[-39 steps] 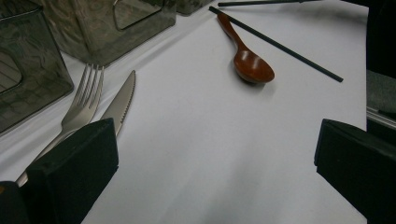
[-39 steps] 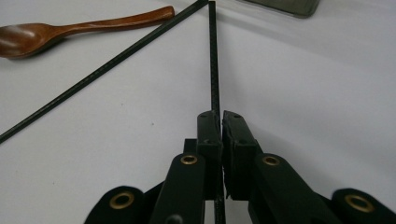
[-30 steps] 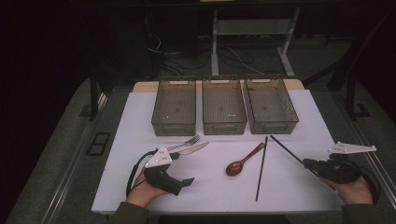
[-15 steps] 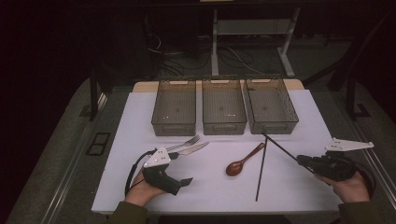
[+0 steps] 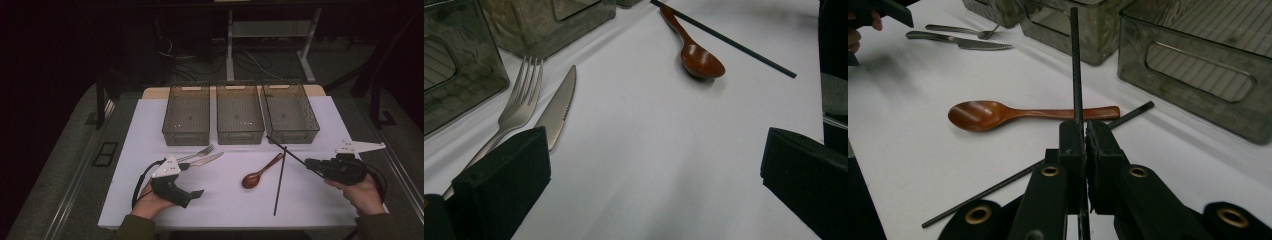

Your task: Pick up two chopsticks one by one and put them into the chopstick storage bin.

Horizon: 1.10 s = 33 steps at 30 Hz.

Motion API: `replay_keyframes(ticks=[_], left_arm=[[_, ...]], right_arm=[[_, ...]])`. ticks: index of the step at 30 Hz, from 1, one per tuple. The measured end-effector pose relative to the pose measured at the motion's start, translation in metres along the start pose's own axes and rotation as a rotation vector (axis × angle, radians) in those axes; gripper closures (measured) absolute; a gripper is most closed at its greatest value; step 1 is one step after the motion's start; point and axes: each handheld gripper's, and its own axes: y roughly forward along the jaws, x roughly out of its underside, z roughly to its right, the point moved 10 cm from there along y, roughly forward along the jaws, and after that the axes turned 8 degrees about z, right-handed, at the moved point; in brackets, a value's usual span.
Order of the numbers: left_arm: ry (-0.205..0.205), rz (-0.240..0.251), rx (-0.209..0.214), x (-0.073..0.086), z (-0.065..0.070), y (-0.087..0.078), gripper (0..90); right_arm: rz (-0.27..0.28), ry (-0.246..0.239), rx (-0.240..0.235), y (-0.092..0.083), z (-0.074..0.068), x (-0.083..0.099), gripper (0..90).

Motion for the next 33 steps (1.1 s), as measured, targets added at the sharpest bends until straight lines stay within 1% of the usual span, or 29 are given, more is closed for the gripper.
replay_keyframes(ticks=[2,3,4,6,7,10,13,15,16,19,22,25,29,30,31,32,33], left_arm=[[0.003,-0.002,0.002,0.000,0.000,0.001,0.0],[0.010,-0.007,0.004,0.001,0.000,0.001,0.0],[0.008,-0.006,0.005,0.001,0.000,0.001,0.0],[0.010,-0.007,0.004,0.001,0.000,0.001,0.0],[0.004,-0.003,0.003,0.001,0.001,0.001,0.0],[0.004,-0.004,0.002,0.001,0.001,0.001,0.0],[0.004,-0.002,0.001,0.000,0.001,0.000,0.0],[0.008,-0.002,0.000,0.000,0.001,0.000,0.0],[0.003,-0.002,-0.001,0.000,0.001,0.001,0.0],[0.002,-0.004,-0.002,0.000,0.002,0.001,0.0],[0.002,-0.005,-0.001,0.001,0.002,0.001,0.0],[0.002,-0.001,-0.001,0.000,0.002,0.000,0.0],[0.002,-0.003,-0.002,0.000,0.003,0.001,0.0],[0.004,-0.004,-0.001,0.000,0.003,0.001,0.0],[0.003,-0.004,-0.001,0.000,0.003,0.002,0.0],[0.004,-0.004,0.000,0.001,0.003,0.002,0.0],[0.004,-0.005,0.001,0.001,0.004,0.002,0.0]], right_arm=[[0.005,-0.001,-0.008,0.006,-0.002,-0.005,86.3],[0.005,-0.001,-0.008,0.006,-0.002,-0.005,86.3],[0.011,-0.004,-0.014,0.010,-0.004,-0.009,86.3],[0.014,-0.002,-0.020,0.012,-0.005,-0.011,86.3],[0.015,-0.002,-0.021,0.014,-0.006,-0.014,86.3],[0.026,-0.009,-0.027,0.023,-0.007,-0.023,86.3],[0.027,-0.007,-0.030,0.027,-0.009,-0.026,86.3],[0.032,-0.015,-0.033,0.031,-0.009,-0.030,86.3],[0.033,-0.016,-0.037,0.035,-0.010,-0.034,86.3],[0.037,-0.021,-0.041,0.039,-0.011,-0.037,86.3],[0.037,-0.021,-0.045,0.045,-0.013,-0.041,86.3],[0.033,-0.036,-0.047,0.051,-0.014,-0.045,86.3],[0.033,-0.042,-0.053,0.059,-0.019,-0.050,86.3],[0.028,-0.043,-0.054,0.064,-0.022,-0.053,86.3],[0.028,-0.043,-0.054,0.064,-0.022,-0.053,86.3],[0.030,-0.044,-0.058,0.068,-0.024,-0.056,86.3],[0.030,-0.044,-0.058,0.068,-0.024,-0.056,86.3]])
